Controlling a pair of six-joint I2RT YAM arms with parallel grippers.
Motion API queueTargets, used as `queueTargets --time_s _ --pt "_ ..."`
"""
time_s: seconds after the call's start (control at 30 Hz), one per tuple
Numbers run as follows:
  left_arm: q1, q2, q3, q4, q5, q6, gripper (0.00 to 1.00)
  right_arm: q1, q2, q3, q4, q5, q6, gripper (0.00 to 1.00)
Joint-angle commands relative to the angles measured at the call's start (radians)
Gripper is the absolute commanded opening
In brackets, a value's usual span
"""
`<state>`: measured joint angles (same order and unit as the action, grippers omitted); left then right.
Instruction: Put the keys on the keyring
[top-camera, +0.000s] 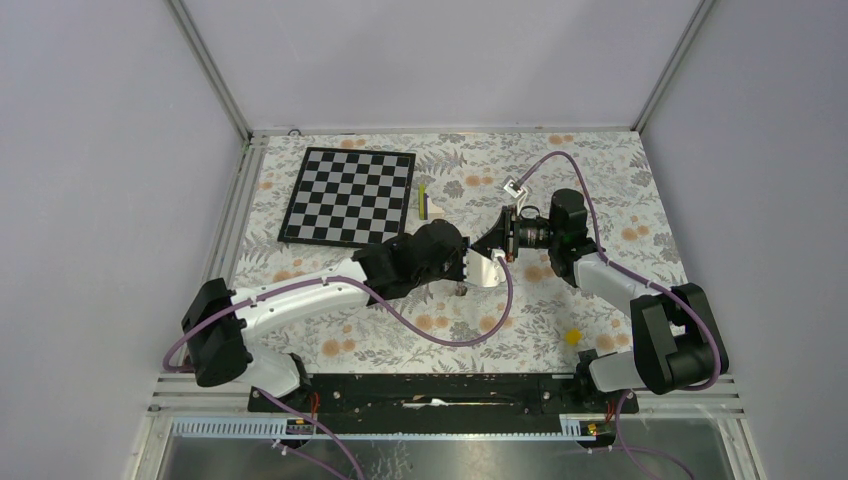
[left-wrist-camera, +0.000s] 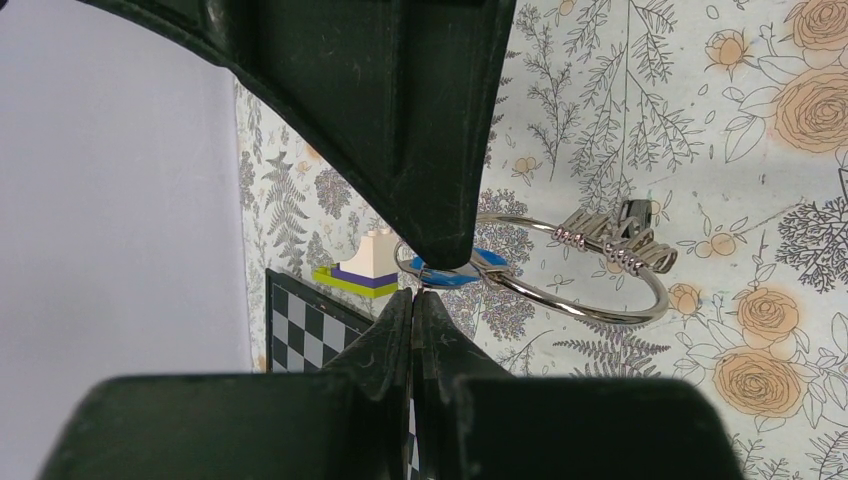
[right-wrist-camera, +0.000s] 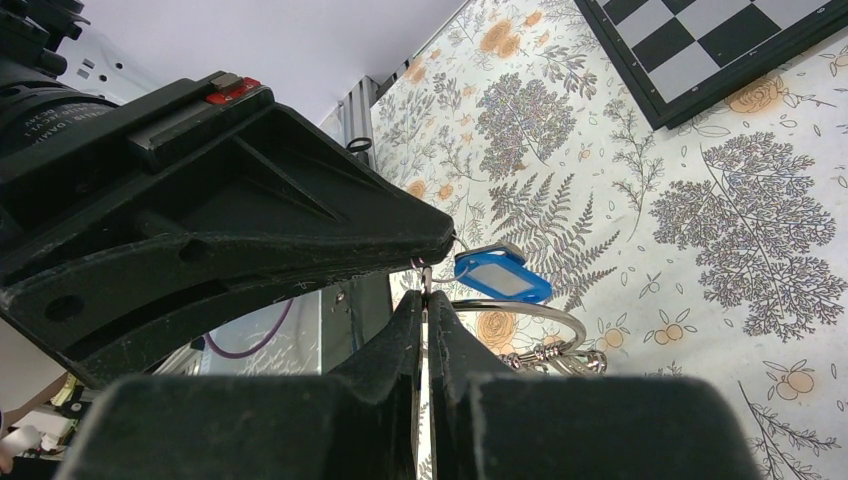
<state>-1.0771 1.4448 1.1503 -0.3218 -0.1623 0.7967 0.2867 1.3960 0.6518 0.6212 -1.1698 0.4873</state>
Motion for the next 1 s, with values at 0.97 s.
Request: queueTargets --time_s 0.97 --pt "-0.018 0.014 0.078 0.109 -0.061 -0.027 0.00 0.032 0.019 0.053 -0.055 0.003 -0.082 0.00"
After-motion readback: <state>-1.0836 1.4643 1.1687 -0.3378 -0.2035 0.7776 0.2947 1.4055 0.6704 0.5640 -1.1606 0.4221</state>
